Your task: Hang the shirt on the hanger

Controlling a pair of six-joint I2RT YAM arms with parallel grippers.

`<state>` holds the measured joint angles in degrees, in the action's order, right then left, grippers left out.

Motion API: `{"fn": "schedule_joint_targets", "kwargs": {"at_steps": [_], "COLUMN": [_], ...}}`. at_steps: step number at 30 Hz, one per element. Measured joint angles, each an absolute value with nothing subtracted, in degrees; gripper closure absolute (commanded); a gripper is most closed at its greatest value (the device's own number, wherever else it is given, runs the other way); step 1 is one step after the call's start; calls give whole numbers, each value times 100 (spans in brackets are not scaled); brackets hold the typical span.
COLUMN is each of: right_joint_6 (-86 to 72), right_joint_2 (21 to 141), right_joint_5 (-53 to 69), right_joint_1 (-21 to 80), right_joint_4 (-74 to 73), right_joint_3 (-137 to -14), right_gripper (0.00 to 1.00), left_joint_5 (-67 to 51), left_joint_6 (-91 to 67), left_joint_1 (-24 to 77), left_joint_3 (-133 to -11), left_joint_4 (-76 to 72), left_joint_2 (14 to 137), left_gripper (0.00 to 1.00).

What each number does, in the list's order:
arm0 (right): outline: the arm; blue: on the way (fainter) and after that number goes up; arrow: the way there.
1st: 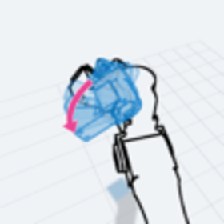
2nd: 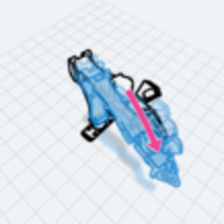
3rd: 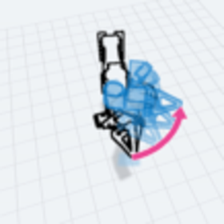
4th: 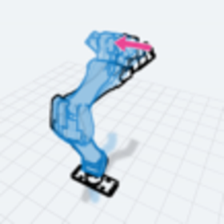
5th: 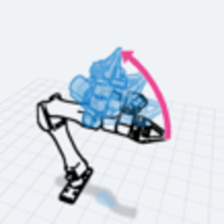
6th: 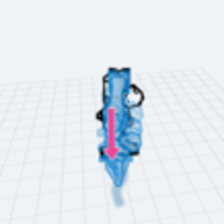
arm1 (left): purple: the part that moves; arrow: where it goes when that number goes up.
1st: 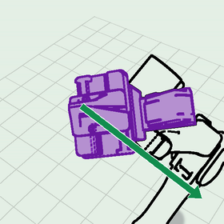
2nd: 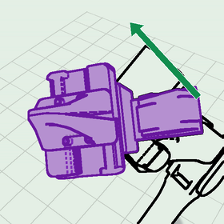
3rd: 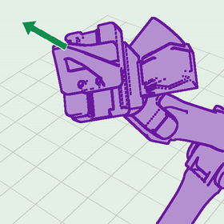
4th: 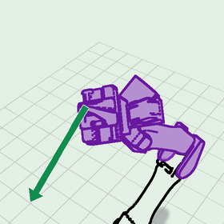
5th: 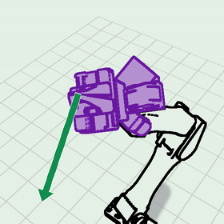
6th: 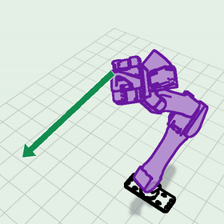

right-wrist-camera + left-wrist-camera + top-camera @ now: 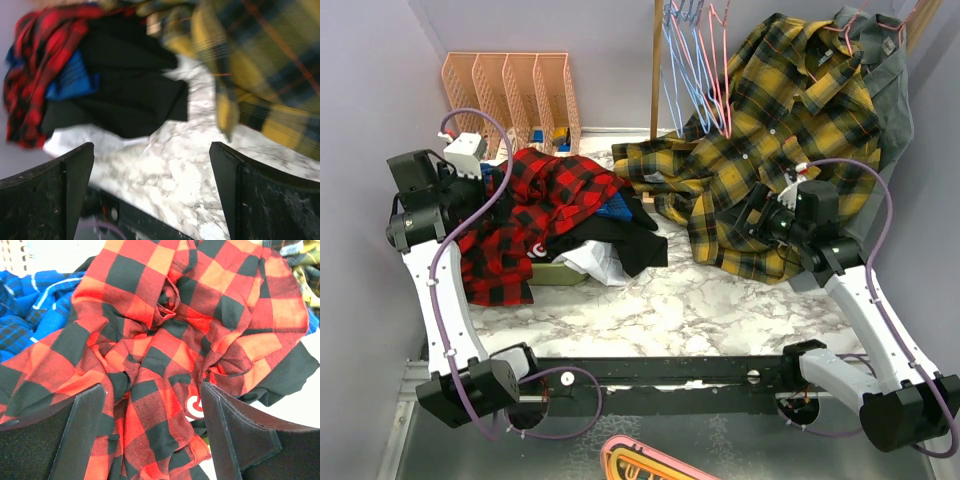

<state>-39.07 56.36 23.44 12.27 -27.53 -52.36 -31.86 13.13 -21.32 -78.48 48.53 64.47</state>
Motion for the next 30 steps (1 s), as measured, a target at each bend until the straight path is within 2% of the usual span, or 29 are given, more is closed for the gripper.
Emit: {"fn": "schedule_joint_targets", "kwargs": {"at_steps": [2, 5, 11, 14, 21, 23, 24, 25, 30], "right_joint_6": [-4340, -4364, -3933, -4141, -4182, -4219, -4222, -4217, -4209], "right_joint_2": [5636, 5642, 5216, 4475, 3872, 3896, 3953, 4010, 4418], "right_joint_5": [1656, 1313, 2043, 2093, 2388, 2383, 2388, 2392, 2438], "right_joint_1": [1229, 1188, 1184, 1199, 1197, 1197, 1199, 1199, 1199], "right_joint_4": [-2956, -3044, -2471, -1931, -1492, -1503, -1527, -1542, -1535], "right_joint_3": [-5253, -5253, -4759, -3905, -3315, -3363, -3415, -3485, -3791], "right_gripper": [1, 1, 1, 1, 1, 1, 1, 1, 1], "left_joint_5": [-3317, -3634, -3264, -2799, -2073, -2139, -2250, -2386, -2902], "left_joint_6": [1549, 2324, 3216, 3282, 3074, 3068, 3118, 3186, 3199], "left_joint_1": [-2132, -2132, -2132, -2132, -2132, -2132, -2134, -2137, -2137], "left_joint_3": [-7926, -8379, -9406, -9712, -9542, -9537, -9537, -9544, -9598], "left_joint_4": [5030, 5876, 6917, 7052, 7076, 7161, 7220, 7286, 7275], "left_joint_2": [6578, 7041, 7854, 8160, 8318, 8302, 8270, 8219, 7651], "left_gripper": [19, 17, 21, 21, 21, 17, 6, 1, 1]}}
